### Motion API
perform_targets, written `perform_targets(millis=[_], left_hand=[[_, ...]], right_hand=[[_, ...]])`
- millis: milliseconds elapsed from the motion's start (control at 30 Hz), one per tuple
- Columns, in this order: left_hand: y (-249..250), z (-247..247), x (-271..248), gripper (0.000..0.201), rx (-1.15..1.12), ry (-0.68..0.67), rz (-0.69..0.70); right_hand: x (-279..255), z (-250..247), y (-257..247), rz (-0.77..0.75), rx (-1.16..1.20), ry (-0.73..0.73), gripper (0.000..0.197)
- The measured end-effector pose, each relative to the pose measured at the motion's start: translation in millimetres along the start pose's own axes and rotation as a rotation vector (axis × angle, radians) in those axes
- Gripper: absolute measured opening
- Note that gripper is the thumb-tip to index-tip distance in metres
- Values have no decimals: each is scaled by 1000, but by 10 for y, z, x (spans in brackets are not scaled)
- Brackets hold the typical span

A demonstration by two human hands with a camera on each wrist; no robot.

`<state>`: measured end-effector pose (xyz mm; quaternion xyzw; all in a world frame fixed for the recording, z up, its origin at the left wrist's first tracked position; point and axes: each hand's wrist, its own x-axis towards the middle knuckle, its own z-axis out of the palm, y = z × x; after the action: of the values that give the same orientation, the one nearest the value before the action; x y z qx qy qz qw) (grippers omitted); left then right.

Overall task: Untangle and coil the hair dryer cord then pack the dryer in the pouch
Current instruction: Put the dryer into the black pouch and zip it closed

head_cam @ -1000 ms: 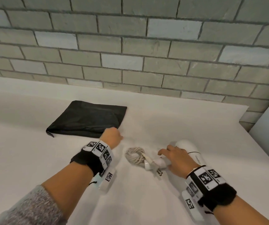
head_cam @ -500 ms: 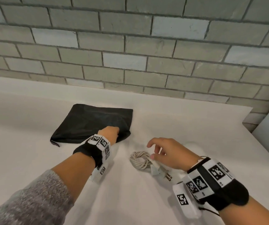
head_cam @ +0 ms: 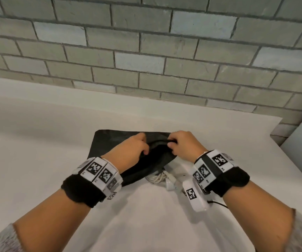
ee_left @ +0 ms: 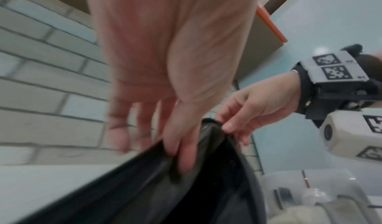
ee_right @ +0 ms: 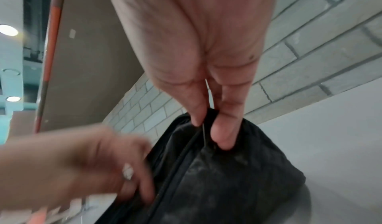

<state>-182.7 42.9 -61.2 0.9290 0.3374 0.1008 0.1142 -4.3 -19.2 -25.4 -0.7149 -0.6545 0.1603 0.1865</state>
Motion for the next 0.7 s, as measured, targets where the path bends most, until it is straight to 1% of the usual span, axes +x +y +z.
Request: perform_targets(millis=[67, 100, 133, 167, 233, 267, 333, 367, 400, 433, 500, 533, 567, 600, 667, 700], left_hand=[[-214, -20, -161, 33, 89, -126, -180], [-309, -36, -266, 36, 93, -158, -259], [-394, -49, -368, 42, 65, -158, -323], [-464, -62, -459, 48, 13, -129, -371], [-534, -97, -599, 60, -131, -15, -446], [-547, -114, -645, 66, -204, 31, -482], [-564, -143, -695, 77, -317, 72, -537], [-569, -161, -712, 80, -339, 76, -551], [-575, -177, -725, 81, -337, 75, -558], [-571, -193, -741, 81, -315, 85, -554], [-559, -210, -761, 76, -260, 127, -526], [-547, -212, -768, 71, -242, 149, -511], [-527, -221, -774, 66, -226, 167, -498], [-511, -226, -775, 62, -211, 186, -488], [-477, -237, -776, 57, -180, 216, -480], [-460, -238, -782, 58, -170, 222, -480]], right_hand=[[37, -91, 72, 13, 45, 75, 16], [61, -132, 115, 20, 63, 111, 17], [86, -161, 151, 28, 81, 141, 17], [108, -172, 183, 33, 90, 155, 17], [139, -131, 201, 22, 95, 133, 20], [132, -91, 192, 12, 104, 101, 25], [52, -2, 159, -10, 106, 35, 38], [-19, 42, 141, -41, 83, 0, 42], [-104, 89, 125, -87, 29, -66, 45], [-196, 153, 117, -126, -76, -184, 51], [-354, 325, 139, -149, -384, -460, 71], [-401, 424, 160, -141, -515, -533, 78], [-427, 508, 177, -135, -600, -543, 80], [-434, 567, 191, -139, -643, -513, 76], [-404, 615, 218, -156, -661, -455, 66], [-390, 619, 230, -168, -663, -455, 62]])
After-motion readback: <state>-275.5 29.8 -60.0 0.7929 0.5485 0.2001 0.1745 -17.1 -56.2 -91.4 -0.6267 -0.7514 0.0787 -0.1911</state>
